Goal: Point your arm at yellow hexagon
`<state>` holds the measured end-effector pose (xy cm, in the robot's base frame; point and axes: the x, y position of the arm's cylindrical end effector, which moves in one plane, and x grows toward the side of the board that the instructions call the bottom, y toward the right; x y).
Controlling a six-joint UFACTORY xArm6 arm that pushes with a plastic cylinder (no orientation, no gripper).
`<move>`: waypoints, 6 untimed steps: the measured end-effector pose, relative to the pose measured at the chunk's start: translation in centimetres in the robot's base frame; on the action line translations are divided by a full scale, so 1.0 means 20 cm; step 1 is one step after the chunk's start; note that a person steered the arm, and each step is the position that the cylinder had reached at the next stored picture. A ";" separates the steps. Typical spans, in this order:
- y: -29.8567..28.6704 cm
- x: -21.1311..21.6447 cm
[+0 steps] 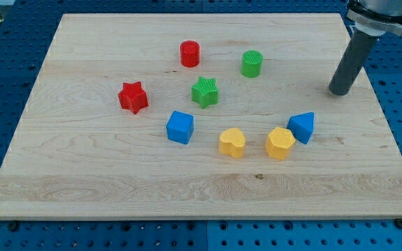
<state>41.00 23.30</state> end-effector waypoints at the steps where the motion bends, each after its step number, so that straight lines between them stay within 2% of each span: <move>1: 0.00 0.00; 2: 0.07 0.01; 3: 0.34 0.12; 4: 0.37 0.44; 5: 0.17 0.81; 6: -0.30 0.83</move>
